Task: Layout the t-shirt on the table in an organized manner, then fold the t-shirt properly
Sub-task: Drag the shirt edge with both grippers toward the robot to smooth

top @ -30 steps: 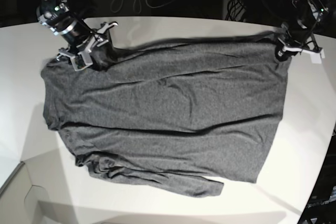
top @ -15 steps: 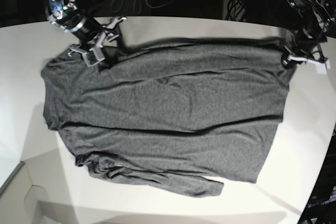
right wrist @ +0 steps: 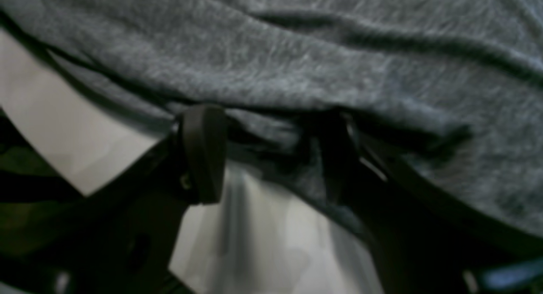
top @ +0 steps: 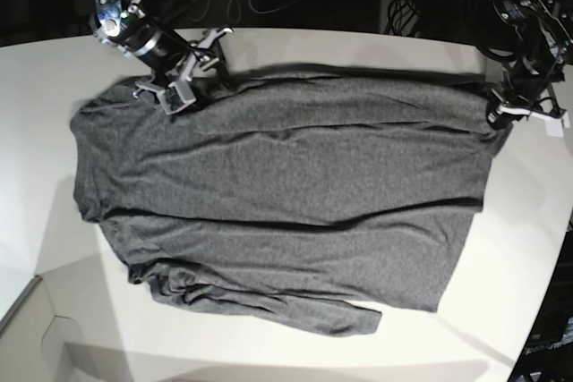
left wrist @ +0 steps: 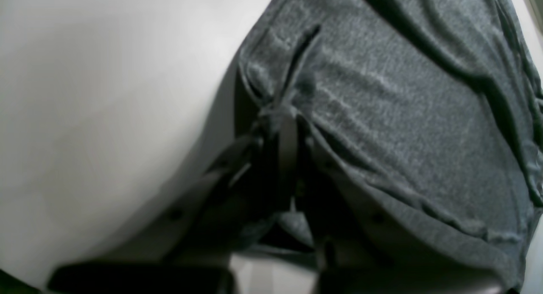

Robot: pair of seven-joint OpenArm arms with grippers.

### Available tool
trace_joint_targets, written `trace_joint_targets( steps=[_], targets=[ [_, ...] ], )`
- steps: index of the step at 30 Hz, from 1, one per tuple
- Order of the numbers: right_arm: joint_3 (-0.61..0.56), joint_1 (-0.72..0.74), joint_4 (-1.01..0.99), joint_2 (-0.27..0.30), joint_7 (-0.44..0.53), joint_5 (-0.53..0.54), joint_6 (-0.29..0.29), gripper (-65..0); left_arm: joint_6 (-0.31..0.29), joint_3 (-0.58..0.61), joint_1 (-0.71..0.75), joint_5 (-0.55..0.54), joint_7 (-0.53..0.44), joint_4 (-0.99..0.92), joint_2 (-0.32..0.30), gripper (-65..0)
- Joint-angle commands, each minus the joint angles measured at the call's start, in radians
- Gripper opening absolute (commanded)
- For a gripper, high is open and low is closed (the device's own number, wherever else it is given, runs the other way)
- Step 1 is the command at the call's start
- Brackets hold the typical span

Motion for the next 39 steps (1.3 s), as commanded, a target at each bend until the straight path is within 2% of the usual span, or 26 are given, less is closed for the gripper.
trace_joint_targets(
  steps=[1, 6, 11, 14, 15, 29, 39],
  targets=[
    [-0.007, 0.001, 0.014, 0.002, 0.026, 0.017, 0.001, -32.2, -0.005, -0.002, -0.006, -0.018, -0.015, 0.018, -0.015, -64.9],
    [-0.013, 0.001, 0.005, 0.002, 0.024, 0.017, 0.001, -45.3, -0.005, -0.005, -0.006, -0.018, -0.015, 0.018, -0.016, -64.9],
    [-0.004, 0.003, -0.027, 0.002, 0.024, 0.017, 0.001, -52.3, -0.005, -0.007, -0.006, -0.018, -0.015, 0.018, -0.036, -64.9],
    [-0.004, -0.005, -0.018, 0.002, 0.024, 0.017, 0.001, -63.4, -0.005, -0.007, -0.014, -0.018, -0.015, 0.018, -0.038, -64.9],
    [-0.004, -0.007, -0.015, 0.002, 0.024, 0.017, 0.001, -65.0, -0.005, -0.007, -0.020, -0.018, -0.015, 0.018, -0.038, -64.9],
    [-0.004, -0.140, 0.221, 0.002, 0.023, 0.020, 0.000, -65.0, -0.005, 0.000, -0.040, -0.020, -0.013, 0.094, -0.048, -64.9],
    [-0.002, -0.188, 0.287, 0.002, 0.027, 0.022, 0.001, -65.0, -0.005, -0.007, -0.011, -0.018, -0.013, 0.088, -0.053, -64.9]
  ],
)
